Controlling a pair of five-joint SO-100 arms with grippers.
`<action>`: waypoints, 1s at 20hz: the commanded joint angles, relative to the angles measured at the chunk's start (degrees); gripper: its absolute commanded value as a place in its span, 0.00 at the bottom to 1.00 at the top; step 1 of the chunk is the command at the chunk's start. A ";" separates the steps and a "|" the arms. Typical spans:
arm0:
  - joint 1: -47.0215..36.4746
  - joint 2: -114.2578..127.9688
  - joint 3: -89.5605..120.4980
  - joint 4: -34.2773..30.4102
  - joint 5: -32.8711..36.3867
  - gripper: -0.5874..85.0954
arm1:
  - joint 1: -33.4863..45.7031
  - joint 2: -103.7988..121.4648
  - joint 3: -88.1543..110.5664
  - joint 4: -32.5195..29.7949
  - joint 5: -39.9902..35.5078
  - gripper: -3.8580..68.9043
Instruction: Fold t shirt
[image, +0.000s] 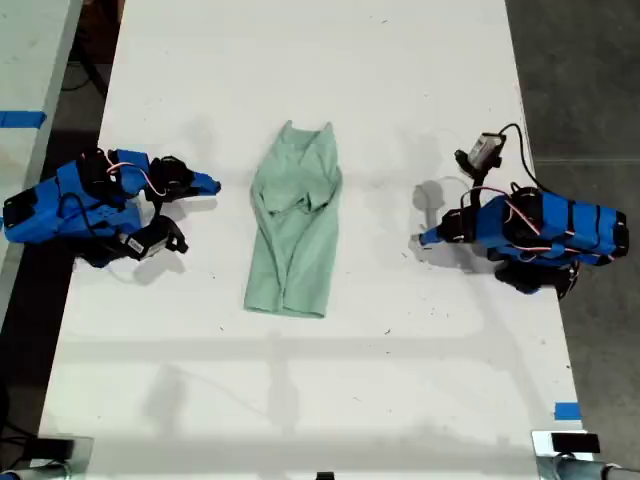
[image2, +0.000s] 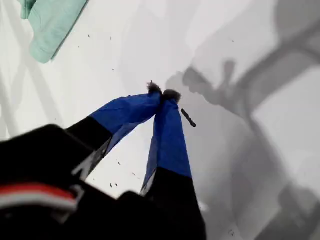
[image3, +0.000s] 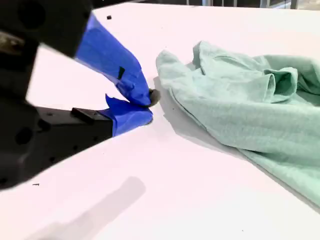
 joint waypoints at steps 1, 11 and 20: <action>-0.79 0.35 2.20 -0.26 -0.88 0.00 | -0.35 0.88 3.43 0.44 0.53 0.07; -0.09 0.00 2.20 -0.26 -3.60 0.00 | -0.26 0.88 3.43 0.53 0.70 0.07; 16.52 0.35 2.29 -0.44 2.64 0.14 | -0.18 0.88 3.43 0.53 0.62 0.07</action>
